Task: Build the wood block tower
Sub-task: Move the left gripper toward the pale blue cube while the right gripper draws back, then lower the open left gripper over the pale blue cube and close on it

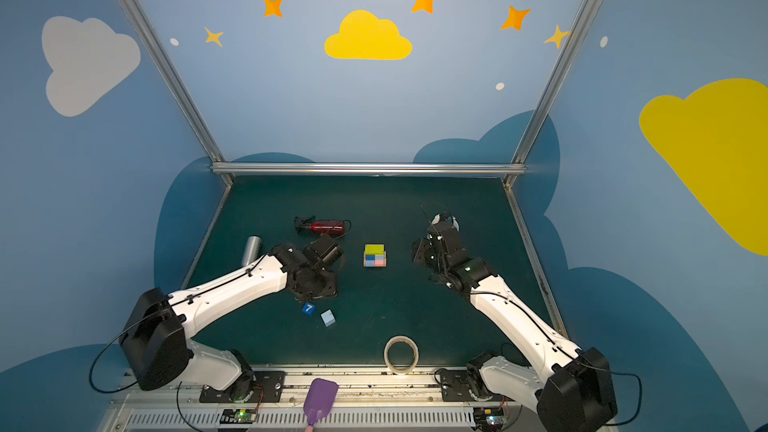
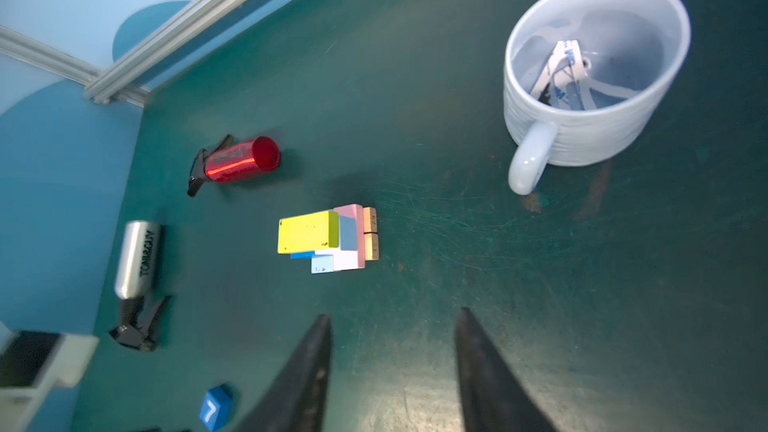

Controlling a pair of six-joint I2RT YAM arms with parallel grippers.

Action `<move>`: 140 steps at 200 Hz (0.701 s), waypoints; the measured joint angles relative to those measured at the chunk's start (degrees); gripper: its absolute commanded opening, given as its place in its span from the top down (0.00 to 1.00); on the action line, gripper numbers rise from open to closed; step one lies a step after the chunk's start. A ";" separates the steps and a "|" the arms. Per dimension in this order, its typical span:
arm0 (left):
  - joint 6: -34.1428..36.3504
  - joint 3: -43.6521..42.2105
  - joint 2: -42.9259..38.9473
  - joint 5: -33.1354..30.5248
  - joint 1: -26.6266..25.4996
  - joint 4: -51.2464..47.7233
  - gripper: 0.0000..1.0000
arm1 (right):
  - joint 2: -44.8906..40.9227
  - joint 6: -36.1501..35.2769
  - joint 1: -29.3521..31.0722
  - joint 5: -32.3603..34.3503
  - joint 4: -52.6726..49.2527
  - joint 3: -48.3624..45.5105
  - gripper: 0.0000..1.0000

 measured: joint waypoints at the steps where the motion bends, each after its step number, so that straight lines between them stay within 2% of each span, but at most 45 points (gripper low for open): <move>1: -0.07 -0.15 0.09 0.11 -0.02 0.02 0.37 | -0.04 -0.04 -0.02 0.02 0.02 -0.07 0.43; 23: -1.62 -2.08 0.59 1.20 -0.33 0.02 0.36 | -0.79 0.11 -0.39 0.90 0.48 -1.01 0.34; 55: -3.74 -2.58 0.70 2.54 -0.68 0.44 0.34 | -1.31 0.20 -0.96 1.53 1.03 -1.84 0.29; 140: -5.16 -2.67 8.31 4.63 -2.51 1.22 0.34 | -1.31 0.24 -2.34 1.75 1.73 -2.36 0.28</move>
